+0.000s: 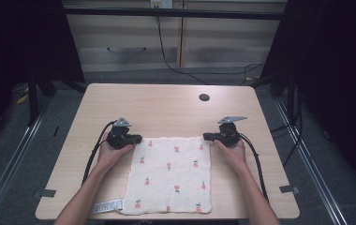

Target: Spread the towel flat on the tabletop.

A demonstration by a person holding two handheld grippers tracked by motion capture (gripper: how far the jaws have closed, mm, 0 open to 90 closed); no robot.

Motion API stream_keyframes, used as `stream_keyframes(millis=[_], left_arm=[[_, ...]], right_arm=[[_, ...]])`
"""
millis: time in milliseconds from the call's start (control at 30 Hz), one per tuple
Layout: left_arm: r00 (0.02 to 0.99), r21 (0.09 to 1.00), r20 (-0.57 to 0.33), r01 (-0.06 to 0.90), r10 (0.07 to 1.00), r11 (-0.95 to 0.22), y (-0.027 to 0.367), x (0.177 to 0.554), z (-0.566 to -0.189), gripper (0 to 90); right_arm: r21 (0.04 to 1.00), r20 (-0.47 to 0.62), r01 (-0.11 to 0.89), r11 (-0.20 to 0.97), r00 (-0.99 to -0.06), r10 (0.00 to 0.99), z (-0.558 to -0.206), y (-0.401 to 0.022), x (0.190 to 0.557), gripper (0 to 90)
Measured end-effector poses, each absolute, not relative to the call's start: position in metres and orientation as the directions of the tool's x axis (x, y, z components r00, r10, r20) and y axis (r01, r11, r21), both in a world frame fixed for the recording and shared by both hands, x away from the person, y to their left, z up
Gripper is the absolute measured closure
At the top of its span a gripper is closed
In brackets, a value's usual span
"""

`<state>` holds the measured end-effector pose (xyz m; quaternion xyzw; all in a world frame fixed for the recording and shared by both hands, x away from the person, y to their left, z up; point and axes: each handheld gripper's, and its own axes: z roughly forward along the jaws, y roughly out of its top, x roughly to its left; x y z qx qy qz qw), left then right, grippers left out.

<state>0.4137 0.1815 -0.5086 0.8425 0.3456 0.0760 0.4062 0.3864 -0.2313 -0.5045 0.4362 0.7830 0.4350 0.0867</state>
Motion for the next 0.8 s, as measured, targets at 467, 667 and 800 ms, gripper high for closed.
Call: stream_keyframes(millis=[467, 667, 800], left_arm=[[0.730, 0.761, -0.213, 0.541, 0.649, -0.359, 0.188, 0.416, -0.495, 86.7], [0.737, 0.785, -0.241, 0.531, 0.632, -0.319, 0.192, 0.412, -0.483, 86.8], [0.741, 0.802, -0.237, 0.514, 0.628, -0.304, 0.194, 0.409, -0.473, 86.8]], right_arm=[[0.778, 0.258, 0.591, 0.212, -0.608, 0.750, -0.495, -0.235, 0.388, 88.2], [0.787, 0.260, 0.584, 0.201, -0.609, 0.750, -0.490, -0.236, 0.387, 88.2], [0.805, 0.248, 0.561, 0.193, -0.613, 0.750, -0.475, -0.236, 0.386, 88.2]])
